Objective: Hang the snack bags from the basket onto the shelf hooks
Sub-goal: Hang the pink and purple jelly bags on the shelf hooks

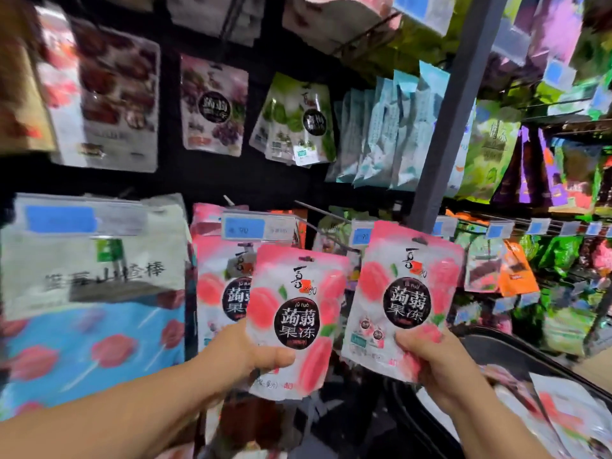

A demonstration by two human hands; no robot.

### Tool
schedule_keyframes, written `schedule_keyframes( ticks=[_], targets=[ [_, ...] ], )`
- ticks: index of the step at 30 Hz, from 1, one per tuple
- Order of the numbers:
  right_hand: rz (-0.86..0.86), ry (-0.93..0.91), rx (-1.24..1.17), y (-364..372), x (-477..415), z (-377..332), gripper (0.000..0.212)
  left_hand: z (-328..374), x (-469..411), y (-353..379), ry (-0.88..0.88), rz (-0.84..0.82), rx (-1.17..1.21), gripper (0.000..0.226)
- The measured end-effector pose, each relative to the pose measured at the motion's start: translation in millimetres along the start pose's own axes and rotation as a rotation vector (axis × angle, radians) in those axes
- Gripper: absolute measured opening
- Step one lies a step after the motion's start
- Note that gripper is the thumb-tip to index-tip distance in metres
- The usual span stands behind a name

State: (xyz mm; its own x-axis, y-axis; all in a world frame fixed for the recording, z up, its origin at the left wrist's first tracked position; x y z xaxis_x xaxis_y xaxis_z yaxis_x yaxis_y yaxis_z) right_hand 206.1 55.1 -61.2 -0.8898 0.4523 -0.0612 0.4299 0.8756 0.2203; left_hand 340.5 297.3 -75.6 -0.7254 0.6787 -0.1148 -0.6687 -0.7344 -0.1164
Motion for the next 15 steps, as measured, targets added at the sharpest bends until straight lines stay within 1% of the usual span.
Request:
schedule_keyframes(
  ticks=[1,3,4,5,8,10,12,13,15],
  targets=[
    [-0.024,0.017,-0.024,9.3,-1.2,7.2,0.105,-4.2,5.9,-11.6,-0.016,-0.010,-0.023,0.031],
    [-0.073,0.056,-0.043,25.8,-5.0,21.1,0.105,-14.2,17.0,-37.6,-0.038,0.006,-0.061,0.058],
    [-0.092,0.081,-0.034,32.5,-7.8,28.2,0.105,-17.6,24.2,-50.3,-0.050,0.026,-0.060,0.067],
    [-0.102,0.107,-0.023,39.4,-9.5,33.4,0.106,-22.7,30.1,-61.8,-0.064,0.038,-0.066,0.068],
    [-0.140,0.159,0.027,57.6,-14.5,46.8,0.109,-26.9,47.7,-84.7,-0.089,0.086,-0.055,0.055],
    [-0.181,0.191,0.047,71.2,-15.3,53.9,0.104,-25.1,57.9,-91.4,-0.106,0.083,-0.028,0.046],
    [-0.225,0.222,0.073,83.9,-14.9,59.7,0.093,-24.4,65.5,-102.4,-0.117,0.100,-0.040,0.044],
    [-0.247,0.237,0.091,90.0,-14.4,61.5,0.085,-22.7,69.7,-107.8,-0.111,0.113,-0.051,0.047],
    [-0.276,0.253,0.120,102.0,-13.6,64.1,0.064,-22.1,78.1,-119.0,-0.085,0.133,-0.052,0.062]
  ],
)
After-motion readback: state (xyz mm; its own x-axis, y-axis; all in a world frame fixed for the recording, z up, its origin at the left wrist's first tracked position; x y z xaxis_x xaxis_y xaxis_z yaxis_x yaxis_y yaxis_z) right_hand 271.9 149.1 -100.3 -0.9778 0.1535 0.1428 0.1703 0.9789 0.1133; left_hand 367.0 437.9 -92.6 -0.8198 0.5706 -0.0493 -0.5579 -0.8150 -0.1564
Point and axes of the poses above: each hand's wrist, its own x-axis away from the middle knuckle, its own y-axis out of the palm, z = x × y, the point moved 6 cm from there along -x, towards the middle knuckle, and after that the axes turned 6 degrees about y, right-handed, at the moved point
